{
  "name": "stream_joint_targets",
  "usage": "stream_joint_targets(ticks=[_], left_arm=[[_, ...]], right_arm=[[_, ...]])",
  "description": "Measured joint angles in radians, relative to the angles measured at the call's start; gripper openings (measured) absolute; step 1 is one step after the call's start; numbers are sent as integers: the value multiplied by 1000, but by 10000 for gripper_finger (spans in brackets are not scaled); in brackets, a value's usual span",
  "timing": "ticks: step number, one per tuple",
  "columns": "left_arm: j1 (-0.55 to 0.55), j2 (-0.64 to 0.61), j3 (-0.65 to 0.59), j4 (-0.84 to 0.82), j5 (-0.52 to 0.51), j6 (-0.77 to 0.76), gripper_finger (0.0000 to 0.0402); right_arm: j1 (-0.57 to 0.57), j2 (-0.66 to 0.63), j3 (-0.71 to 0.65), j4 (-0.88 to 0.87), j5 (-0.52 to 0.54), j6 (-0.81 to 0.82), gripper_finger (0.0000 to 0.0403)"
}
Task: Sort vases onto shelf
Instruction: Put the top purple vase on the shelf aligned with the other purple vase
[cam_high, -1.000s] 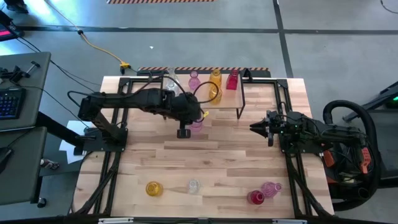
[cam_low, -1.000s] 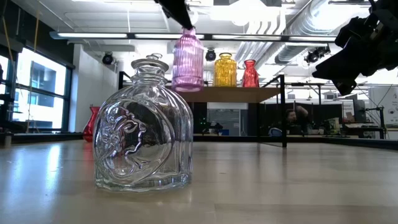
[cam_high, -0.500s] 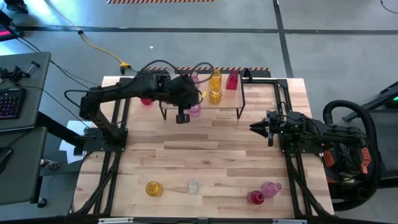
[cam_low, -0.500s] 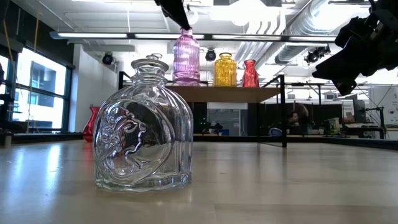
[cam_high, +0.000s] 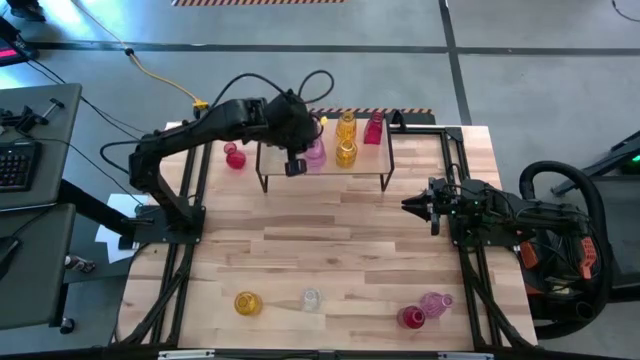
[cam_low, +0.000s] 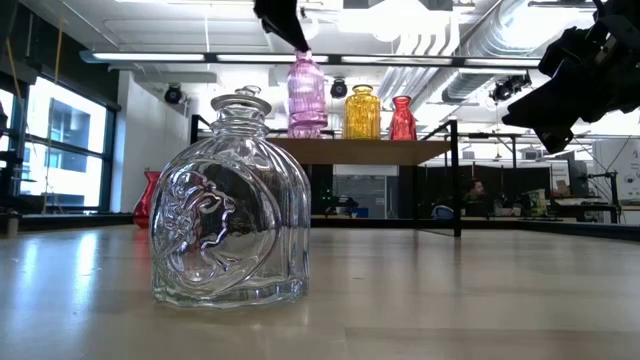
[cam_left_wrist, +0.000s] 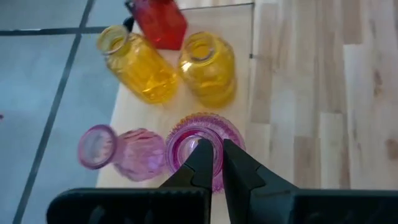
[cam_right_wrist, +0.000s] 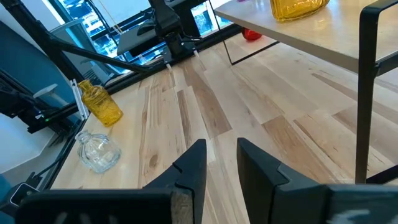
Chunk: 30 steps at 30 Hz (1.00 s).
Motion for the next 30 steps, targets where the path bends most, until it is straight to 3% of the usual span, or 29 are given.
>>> stream_joint_targets(ticks=[10, 30], left_arm=[[64, 18, -1, -1, 53, 42, 5], [90, 42, -2, -5, 80, 54, 5]], right_arm=[[0, 0, 0, 0, 0, 0, 69], [0, 0, 0, -7, 0, 0, 69]])
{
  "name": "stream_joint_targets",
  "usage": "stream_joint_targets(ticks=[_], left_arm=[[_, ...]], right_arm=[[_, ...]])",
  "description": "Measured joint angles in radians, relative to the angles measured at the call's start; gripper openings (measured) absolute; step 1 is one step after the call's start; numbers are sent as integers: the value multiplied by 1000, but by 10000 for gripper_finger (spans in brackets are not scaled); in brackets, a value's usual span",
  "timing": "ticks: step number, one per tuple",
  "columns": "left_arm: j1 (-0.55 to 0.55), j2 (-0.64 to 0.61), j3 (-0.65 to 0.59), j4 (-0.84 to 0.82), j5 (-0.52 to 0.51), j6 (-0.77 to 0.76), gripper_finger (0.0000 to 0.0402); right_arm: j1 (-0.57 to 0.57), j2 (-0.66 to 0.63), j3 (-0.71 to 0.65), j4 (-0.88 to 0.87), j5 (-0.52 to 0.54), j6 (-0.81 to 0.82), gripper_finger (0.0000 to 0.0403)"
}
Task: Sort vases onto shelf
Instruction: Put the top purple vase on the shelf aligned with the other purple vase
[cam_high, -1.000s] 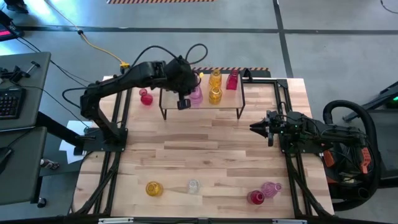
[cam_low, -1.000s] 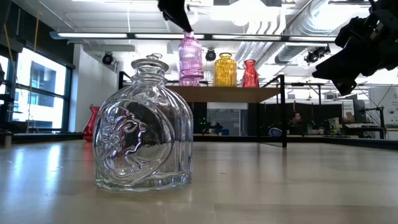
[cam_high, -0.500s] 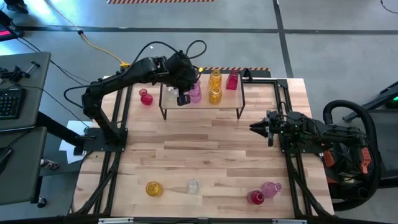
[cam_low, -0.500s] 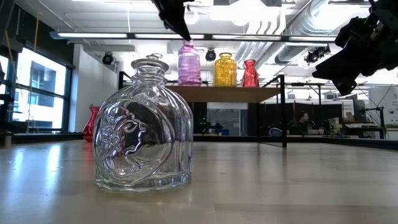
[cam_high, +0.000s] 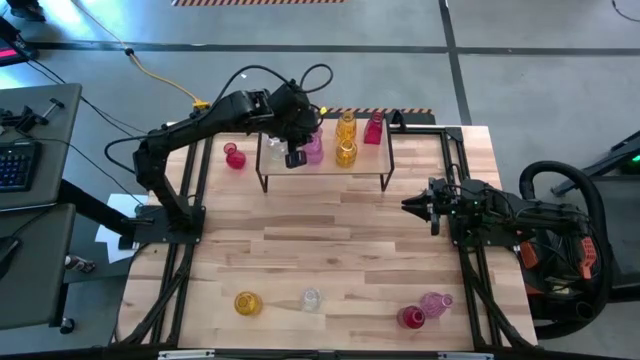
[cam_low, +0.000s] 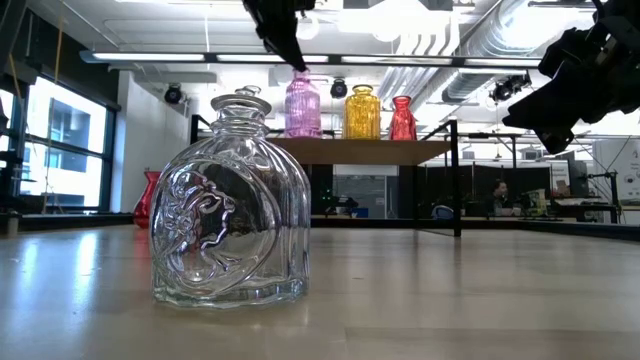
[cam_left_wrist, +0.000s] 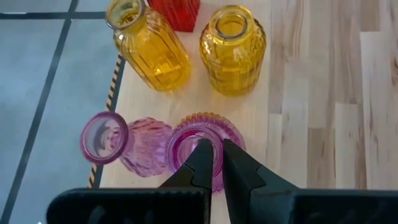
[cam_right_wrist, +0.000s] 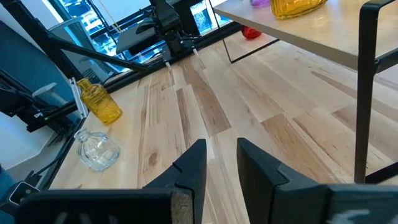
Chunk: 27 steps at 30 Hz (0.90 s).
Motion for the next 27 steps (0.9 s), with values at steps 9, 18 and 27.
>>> stream_joint_targets(ticks=[9, 18, 27], left_arm=[[0, 0, 0, 3, 0, 0, 18], [2, 20, 2, 14, 2, -8, 23], [2, 25, 3, 13, 8, -20, 24]], right_arm=[[0, 0, 0, 0, 0, 0, 69], [0, 0, 0, 0, 0, 0, 69], [0, 0, 0, 0, 0, 0, 69]])
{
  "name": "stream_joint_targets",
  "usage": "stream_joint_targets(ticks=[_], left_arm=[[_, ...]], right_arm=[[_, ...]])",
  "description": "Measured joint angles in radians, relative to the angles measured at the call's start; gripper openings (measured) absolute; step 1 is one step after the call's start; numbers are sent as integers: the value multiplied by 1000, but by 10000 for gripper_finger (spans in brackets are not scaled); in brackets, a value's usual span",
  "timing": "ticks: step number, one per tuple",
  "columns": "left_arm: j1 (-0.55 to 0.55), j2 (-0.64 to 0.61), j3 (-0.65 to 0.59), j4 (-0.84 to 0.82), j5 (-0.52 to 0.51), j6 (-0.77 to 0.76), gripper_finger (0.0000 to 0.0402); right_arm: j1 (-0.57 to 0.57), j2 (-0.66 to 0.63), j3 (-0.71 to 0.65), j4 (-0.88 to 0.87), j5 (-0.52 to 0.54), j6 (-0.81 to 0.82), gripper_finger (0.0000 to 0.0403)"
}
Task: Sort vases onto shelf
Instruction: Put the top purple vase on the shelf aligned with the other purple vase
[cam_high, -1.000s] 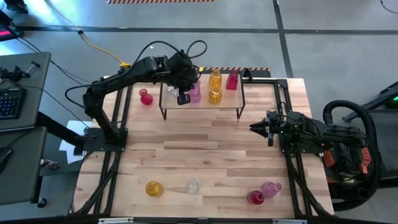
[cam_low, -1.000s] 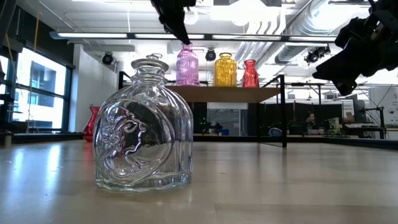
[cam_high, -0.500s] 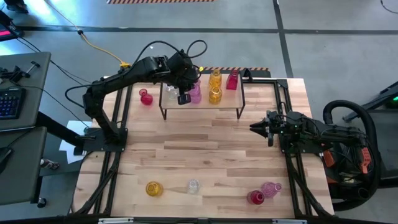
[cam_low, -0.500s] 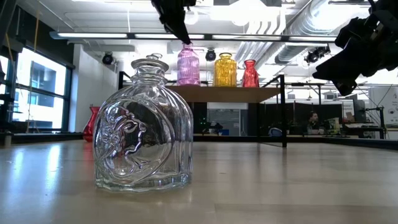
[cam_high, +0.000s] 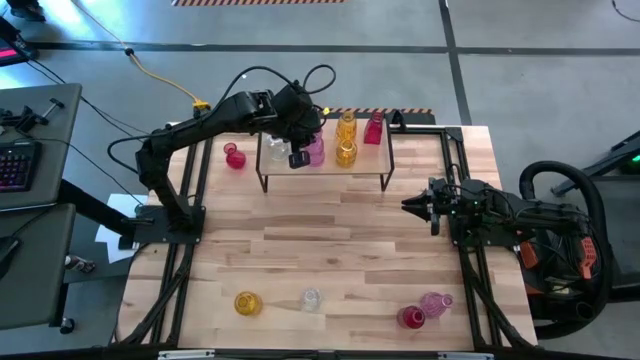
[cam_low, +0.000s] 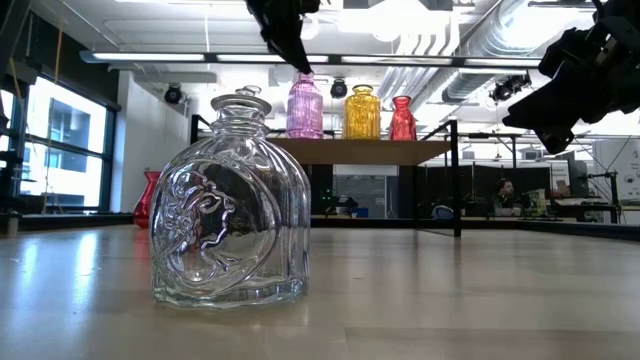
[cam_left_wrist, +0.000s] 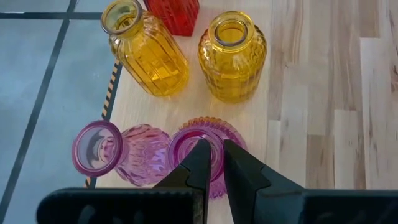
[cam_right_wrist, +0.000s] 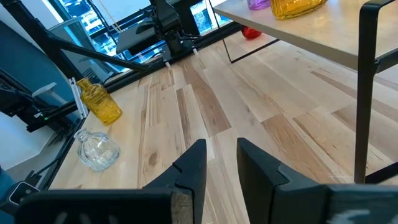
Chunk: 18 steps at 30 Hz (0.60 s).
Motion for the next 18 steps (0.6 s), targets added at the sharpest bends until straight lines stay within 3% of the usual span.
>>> stream_joint_targets(ticks=[18], left_arm=[[0, 1, -1, -13, -34, 9, 29]], right_arm=[[0, 0, 0, 0, 0, 0, 69]])
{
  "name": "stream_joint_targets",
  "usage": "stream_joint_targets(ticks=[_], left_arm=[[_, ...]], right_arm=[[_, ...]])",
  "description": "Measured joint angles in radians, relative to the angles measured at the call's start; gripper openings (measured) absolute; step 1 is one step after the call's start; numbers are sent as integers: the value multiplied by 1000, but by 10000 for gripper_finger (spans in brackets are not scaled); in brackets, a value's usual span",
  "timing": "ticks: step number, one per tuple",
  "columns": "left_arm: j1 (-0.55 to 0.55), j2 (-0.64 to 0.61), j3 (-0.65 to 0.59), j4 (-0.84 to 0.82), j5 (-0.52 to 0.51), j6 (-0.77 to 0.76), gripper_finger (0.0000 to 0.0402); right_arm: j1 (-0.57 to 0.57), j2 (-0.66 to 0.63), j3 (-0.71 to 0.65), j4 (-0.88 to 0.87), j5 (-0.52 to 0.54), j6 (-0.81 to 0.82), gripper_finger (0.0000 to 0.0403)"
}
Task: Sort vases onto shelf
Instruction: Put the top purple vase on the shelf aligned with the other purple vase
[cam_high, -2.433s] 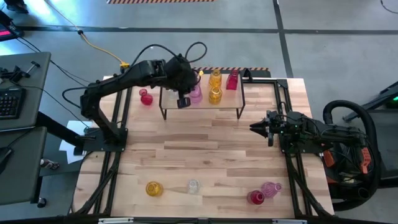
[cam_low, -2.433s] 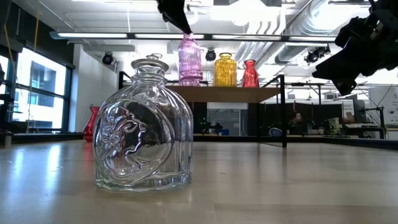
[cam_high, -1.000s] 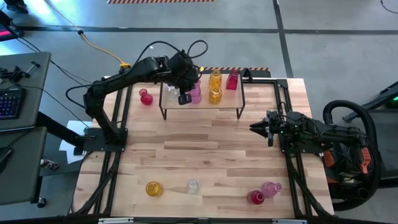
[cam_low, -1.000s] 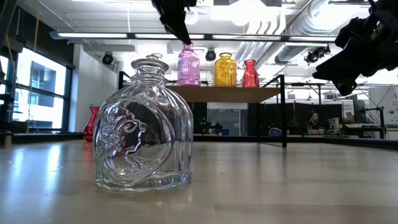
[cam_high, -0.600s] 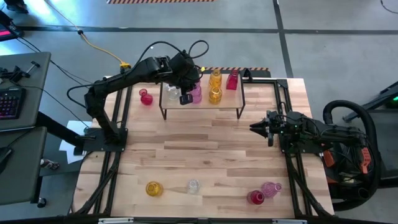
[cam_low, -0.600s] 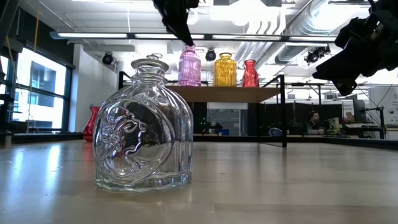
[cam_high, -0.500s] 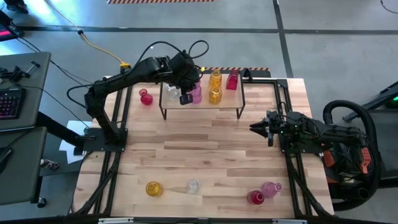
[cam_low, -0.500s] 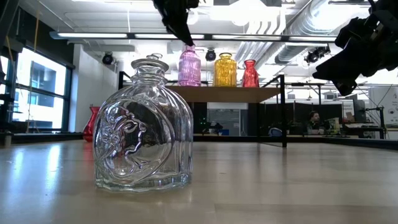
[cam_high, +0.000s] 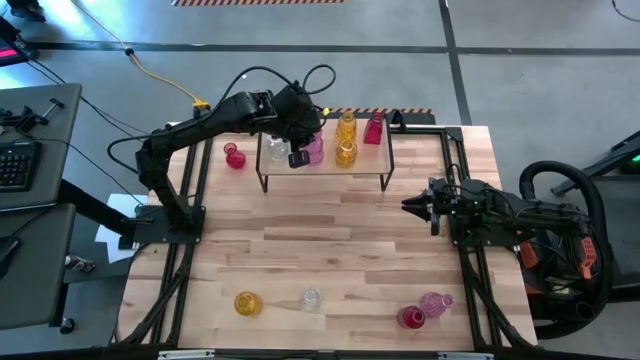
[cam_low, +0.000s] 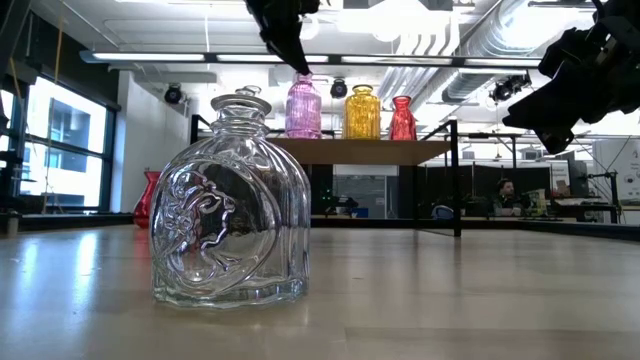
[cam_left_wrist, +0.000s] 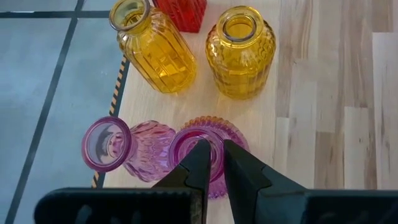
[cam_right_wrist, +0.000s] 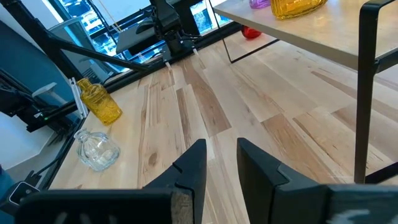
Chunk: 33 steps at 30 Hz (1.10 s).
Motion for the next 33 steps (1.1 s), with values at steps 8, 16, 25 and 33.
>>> stream_joint_targets(ticks=[8, 16, 25, 33], left_arm=[[0, 1, -1, -1, -2, -9, 48], [0, 1, -1, -8, -2, -24, 52], [0, 1, -1, -11, -2, -34, 52], [-2, -1, -2, -4, -3, -53, 52]], right_arm=[[0, 0, 0, 0, 0, 0, 69], [0, 0, 0, 0, 0, 0, 69], [0, 0, 0, 0, 0, 0, 69], [0, 0, 0, 0, 0, 0, 69]])
